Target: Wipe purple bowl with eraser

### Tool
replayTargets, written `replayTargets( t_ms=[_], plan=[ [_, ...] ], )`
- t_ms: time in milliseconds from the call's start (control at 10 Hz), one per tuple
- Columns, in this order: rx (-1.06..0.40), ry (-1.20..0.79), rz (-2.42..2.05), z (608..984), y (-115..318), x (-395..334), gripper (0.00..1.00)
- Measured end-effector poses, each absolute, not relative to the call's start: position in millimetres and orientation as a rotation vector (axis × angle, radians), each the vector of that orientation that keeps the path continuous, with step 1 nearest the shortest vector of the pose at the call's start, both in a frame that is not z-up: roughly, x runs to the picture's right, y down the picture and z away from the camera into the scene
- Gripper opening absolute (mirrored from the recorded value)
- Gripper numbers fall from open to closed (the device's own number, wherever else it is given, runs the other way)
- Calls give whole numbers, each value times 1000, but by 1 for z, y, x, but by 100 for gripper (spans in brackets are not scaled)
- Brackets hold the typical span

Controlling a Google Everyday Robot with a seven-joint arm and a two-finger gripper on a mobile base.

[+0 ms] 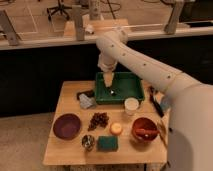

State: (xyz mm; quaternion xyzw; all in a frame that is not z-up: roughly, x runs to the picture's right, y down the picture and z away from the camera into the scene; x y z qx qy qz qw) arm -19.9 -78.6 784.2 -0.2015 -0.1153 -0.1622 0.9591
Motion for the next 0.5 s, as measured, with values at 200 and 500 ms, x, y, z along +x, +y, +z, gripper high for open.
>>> replayTargets(
  t_ms=[200,500],
  plan=[
    [-398,-257,-388,795,-83,-63,80],
    [-388,-299,-475,808,-81,-118,80]
  ],
)
